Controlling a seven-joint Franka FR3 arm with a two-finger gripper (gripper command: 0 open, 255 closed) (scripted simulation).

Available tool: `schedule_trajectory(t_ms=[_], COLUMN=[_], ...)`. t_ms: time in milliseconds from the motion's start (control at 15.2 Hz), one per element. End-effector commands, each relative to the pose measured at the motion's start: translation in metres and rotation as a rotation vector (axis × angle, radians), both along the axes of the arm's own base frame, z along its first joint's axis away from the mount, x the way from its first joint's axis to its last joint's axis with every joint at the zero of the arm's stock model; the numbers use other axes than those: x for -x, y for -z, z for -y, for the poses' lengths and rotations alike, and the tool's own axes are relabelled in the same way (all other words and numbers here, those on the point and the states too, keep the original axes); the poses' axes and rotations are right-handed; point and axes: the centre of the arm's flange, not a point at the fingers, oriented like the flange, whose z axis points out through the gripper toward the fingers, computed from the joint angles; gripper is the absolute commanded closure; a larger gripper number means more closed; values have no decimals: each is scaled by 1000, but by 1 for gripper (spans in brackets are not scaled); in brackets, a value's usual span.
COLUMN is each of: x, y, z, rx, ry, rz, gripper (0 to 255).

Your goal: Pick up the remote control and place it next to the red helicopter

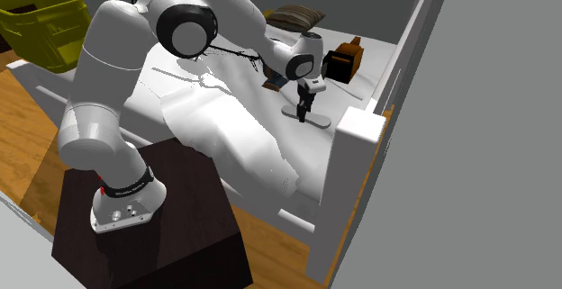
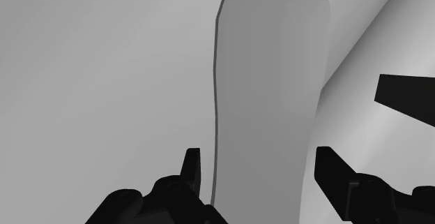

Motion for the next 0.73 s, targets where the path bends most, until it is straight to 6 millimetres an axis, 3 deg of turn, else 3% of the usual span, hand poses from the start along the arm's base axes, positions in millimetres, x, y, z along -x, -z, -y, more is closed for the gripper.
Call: schedule_trajectory(t_ms=[0,198,660], x=[0,0,0], y=[0,0,-37], z=[0,0,0], rx=[0,0,0], ry=[0,0,0], rz=[0,0,0], gripper=[255,255,255])
